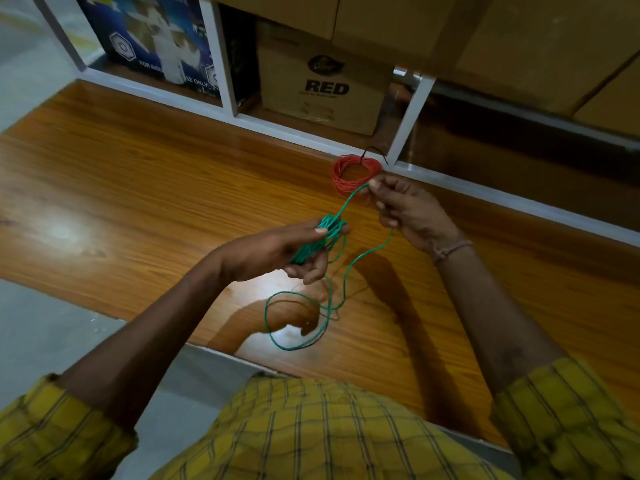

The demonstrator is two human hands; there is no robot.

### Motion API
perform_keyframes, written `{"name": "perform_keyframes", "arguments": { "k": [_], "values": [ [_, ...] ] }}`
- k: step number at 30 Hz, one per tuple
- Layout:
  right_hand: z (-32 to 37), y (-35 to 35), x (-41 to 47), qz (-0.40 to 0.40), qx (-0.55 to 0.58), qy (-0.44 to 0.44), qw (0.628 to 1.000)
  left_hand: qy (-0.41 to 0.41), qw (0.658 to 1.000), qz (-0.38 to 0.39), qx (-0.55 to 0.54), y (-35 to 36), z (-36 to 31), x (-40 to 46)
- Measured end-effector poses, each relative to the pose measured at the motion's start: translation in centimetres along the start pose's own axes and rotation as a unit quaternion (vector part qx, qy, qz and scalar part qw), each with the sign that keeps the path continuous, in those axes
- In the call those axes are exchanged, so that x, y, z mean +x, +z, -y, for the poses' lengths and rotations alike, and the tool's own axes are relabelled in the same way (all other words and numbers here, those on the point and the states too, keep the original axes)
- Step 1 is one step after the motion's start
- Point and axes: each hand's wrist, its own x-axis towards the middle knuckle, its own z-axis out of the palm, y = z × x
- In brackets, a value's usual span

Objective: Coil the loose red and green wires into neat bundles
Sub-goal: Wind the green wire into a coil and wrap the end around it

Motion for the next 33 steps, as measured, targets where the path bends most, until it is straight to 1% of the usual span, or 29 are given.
{"name": "perform_keyframes", "arguments": {
  "k": [3,5,7,10,12,15,18,20,23,26,28,30,32,33],
  "values": [
    [-1.9,1.3,1.0,-0.033,-0.047,-0.025,0.998,0.037,0.995,-0.001,-0.096,0.1,-1.3,0.0],
    [-3.6,2.1,1.0,-0.034,-0.053,-0.016,0.998,0.061,0.987,-0.022,-0.149,-0.2,-2.0,0.0],
    [-5.2,2.9,0.3,-0.031,-0.066,0.011,0.997,0.101,0.972,-0.035,-0.208,-0.9,-2.3,0.1],
    [-6.7,4.6,-2.1,0.024,-0.098,0.066,0.993,0.144,0.951,-0.054,-0.268,-1.8,-2.0,0.5],
    [-7.1,5.9,-3.7,0.067,-0.102,0.105,0.987,0.155,0.942,-0.088,-0.285,-2.1,-1.5,1.0],
    [-7.3,7.2,-5.3,0.126,-0.082,0.140,0.979,0.147,0.937,-0.155,-0.276,-2.6,-0.8,1.7],
    [-6.8,7.4,-6.2,0.169,-0.097,0.146,0.970,0.128,0.936,-0.189,-0.267,-3.1,-0.5,2.1],
    [-5.6,7.1,-6.5,0.197,-0.118,0.131,0.964,0.095,0.946,-0.214,-0.224,-3.0,-0.3,2.2],
    [-3.0,6.2,-6.5,0.224,-0.126,0.088,0.962,0.021,0.965,-0.249,-0.084,-2.7,0.8,2.6],
    [-0.7,4.5,-6.0,0.210,-0.040,0.052,0.976,-0.035,0.954,-0.283,0.096,-2.8,2.0,2.7],
    [-0.1,3.3,-5.5,0.207,0.027,0.031,0.977,-0.053,0.948,-0.270,0.163,-2.8,2.3,2.3],
    [0.2,2.2,-4.9,0.200,0.073,0.031,0.977,-0.069,0.946,-0.243,0.202,-2.8,2.2,1.9],
    [0.4,1.3,-4.2,0.180,0.076,0.035,0.980,-0.084,0.947,-0.214,0.225,-2.7,1.6,1.8],
    [0.5,0.8,-3.8,0.165,0.061,0.030,0.984,-0.085,0.951,-0.196,0.225,-2.5,1.2,1.8]
  ]
}}
